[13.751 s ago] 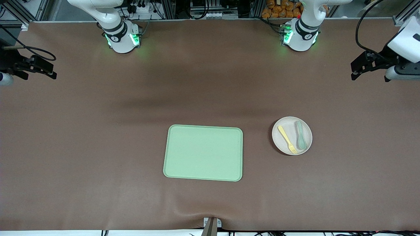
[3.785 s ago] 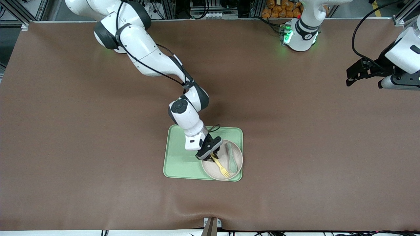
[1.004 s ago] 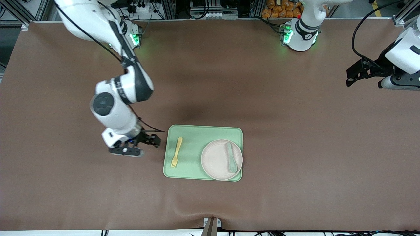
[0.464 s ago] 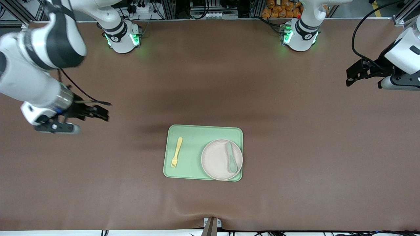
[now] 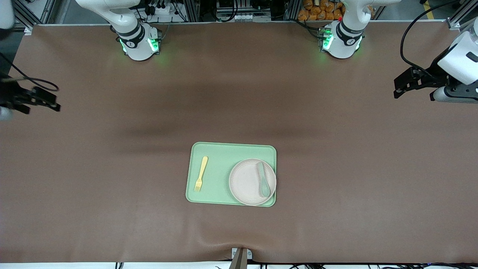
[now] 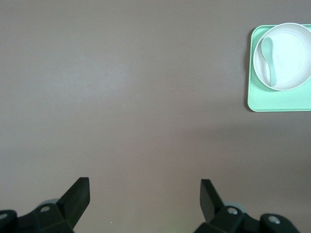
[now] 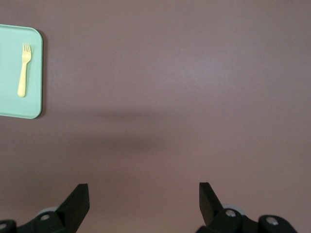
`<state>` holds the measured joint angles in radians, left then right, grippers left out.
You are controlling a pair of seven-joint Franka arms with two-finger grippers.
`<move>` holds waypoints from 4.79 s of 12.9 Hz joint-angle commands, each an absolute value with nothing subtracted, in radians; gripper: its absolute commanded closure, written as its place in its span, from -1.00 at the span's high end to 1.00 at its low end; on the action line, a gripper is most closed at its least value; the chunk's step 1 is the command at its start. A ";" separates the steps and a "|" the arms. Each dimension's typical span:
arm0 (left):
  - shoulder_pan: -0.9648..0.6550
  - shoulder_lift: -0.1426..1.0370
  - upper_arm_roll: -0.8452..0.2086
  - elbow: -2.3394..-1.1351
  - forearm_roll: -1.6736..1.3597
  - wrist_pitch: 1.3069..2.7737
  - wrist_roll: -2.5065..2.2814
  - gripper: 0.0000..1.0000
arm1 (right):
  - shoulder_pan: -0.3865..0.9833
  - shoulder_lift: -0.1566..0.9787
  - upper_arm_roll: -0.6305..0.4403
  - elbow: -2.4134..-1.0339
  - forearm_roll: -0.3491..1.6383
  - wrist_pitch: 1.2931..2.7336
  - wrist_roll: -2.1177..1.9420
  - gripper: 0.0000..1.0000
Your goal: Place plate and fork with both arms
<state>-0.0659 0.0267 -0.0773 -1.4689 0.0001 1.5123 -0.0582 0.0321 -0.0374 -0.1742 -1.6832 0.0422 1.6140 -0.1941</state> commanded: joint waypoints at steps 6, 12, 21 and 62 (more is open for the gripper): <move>-0.057 0.020 -0.083 -1.483 -0.014 1.512 -0.040 1.00 | -0.052 -0.132 -0.035 -1.703 0.012 1.517 -0.061 1.00; -0.055 0.031 -0.083 -1.483 -0.012 1.535 -0.040 1.00 | -0.038 -0.118 -0.029 -1.684 0.002 1.532 -0.061 1.00; -0.057 0.031 -0.083 -1.485 -0.011 1.555 -0.040 1.00 | -0.025 -0.114 -0.029 -1.683 0.000 1.546 -0.060 1.00; -0.046 0.028 -0.083 -1.483 -0.015 1.548 -0.034 1.00 | -0.026 -0.107 -0.031 -1.686 0.002 1.545 -0.060 1.00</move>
<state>-0.0544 0.0352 -0.0801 -1.4833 0.0001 1.5419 -0.0576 -0.0195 -0.1049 -0.0394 -1.6853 0.0164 1.5425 -0.0712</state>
